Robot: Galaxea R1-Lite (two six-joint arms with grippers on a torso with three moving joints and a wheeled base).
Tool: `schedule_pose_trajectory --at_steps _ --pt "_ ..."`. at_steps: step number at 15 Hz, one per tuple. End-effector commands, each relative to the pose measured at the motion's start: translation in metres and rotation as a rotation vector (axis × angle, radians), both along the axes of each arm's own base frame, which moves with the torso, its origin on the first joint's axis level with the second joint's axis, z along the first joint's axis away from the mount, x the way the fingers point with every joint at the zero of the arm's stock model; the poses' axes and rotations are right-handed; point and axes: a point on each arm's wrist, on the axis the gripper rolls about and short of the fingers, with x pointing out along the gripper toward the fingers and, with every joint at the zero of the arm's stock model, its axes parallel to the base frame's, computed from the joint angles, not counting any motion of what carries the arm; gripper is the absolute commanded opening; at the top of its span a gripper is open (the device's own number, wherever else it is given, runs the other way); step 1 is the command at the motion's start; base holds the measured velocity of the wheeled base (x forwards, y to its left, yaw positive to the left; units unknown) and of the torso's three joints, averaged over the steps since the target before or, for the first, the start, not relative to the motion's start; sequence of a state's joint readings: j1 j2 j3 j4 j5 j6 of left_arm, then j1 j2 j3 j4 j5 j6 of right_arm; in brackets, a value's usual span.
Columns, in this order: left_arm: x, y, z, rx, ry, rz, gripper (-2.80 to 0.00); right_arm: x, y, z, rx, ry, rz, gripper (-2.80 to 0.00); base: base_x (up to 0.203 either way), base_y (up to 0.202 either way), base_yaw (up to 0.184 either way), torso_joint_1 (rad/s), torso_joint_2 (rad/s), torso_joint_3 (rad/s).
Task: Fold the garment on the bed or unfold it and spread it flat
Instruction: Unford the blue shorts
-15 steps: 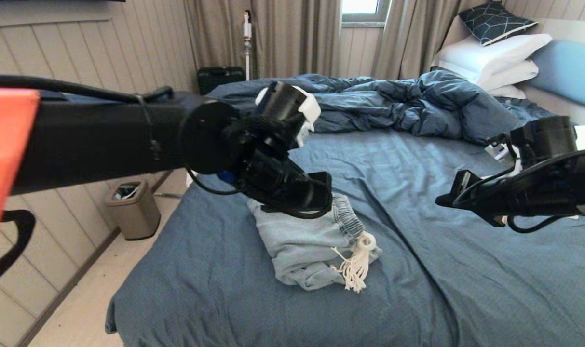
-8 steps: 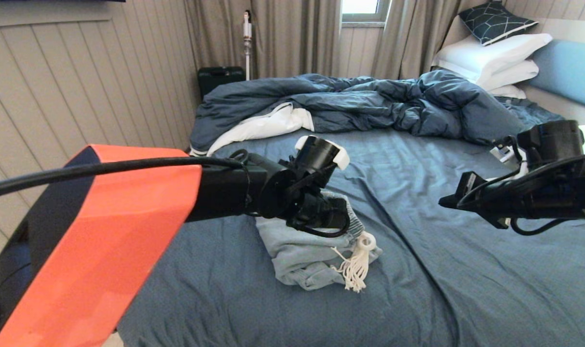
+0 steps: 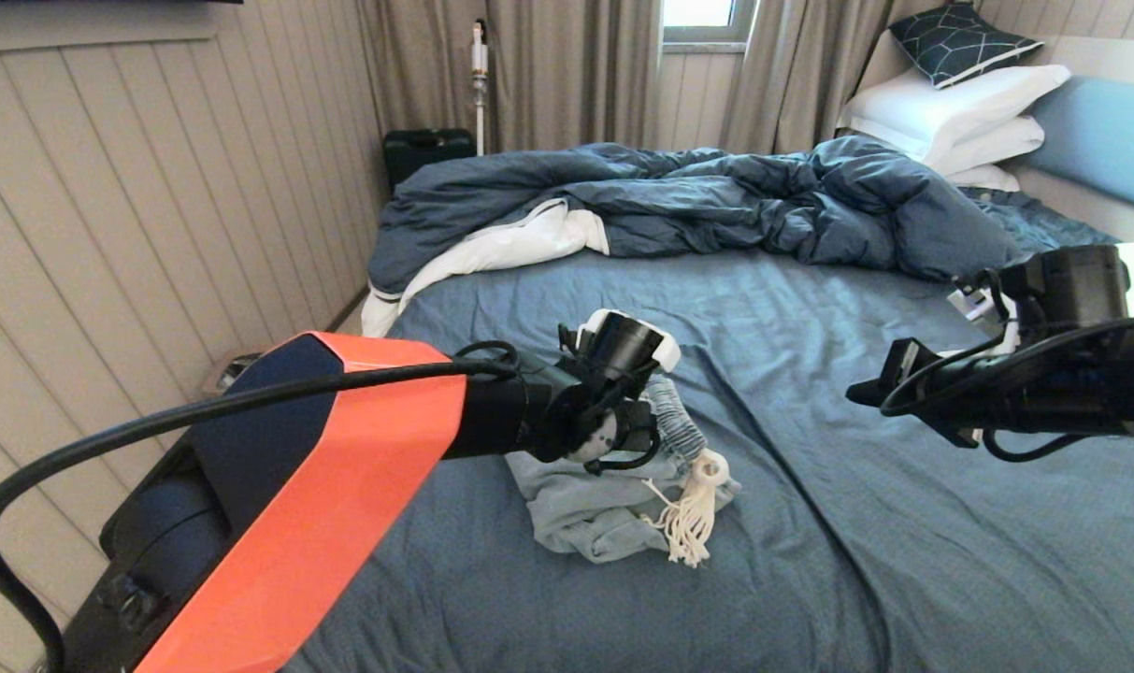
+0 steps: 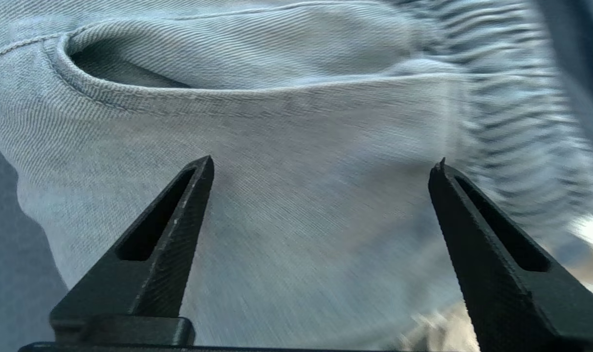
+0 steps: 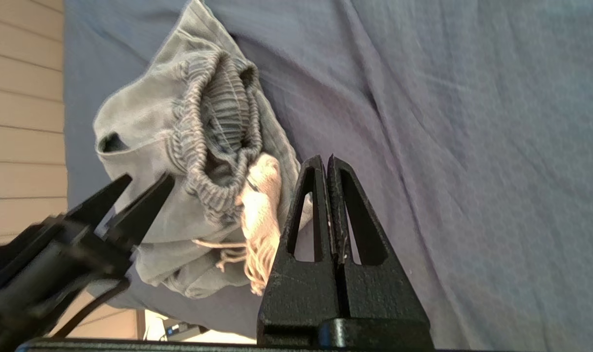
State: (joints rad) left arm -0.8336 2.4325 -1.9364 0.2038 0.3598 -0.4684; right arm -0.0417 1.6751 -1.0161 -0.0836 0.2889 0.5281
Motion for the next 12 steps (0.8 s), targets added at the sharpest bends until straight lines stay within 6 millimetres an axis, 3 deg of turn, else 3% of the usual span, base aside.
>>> schedule_pose_trajectory --at_steps 1,5,6,12 --pt "0.003 -0.004 -0.021 0.025 0.021 0.003 0.0 -0.001 0.0 0.0 0.004 0.0 0.001 -2.8 0.0 0.0 0.0 0.0 0.0 0.0" --pt "0.01 -0.007 -0.042 0.043 0.025 0.001 0.0 -0.002 0.0 -0.002 0.005 -0.01 0.0 -2.8 0.0 0.0 0.0 0.0 0.0 0.0" --pt "0.01 -0.007 -0.042 0.041 0.023 0.004 -2.8 -0.001 0.0 -0.003 0.006 -0.02 0.002 -2.8 0.0 0.0 0.0 0.0 0.0 0.0" --pt "0.008 -0.004 -0.025 0.025 -0.006 0.018 -2.8 -0.001 0.0 -0.005 0.006 -0.041 0.004 -2.8 0.0 0.0 0.0 0.0 0.0 0.0"
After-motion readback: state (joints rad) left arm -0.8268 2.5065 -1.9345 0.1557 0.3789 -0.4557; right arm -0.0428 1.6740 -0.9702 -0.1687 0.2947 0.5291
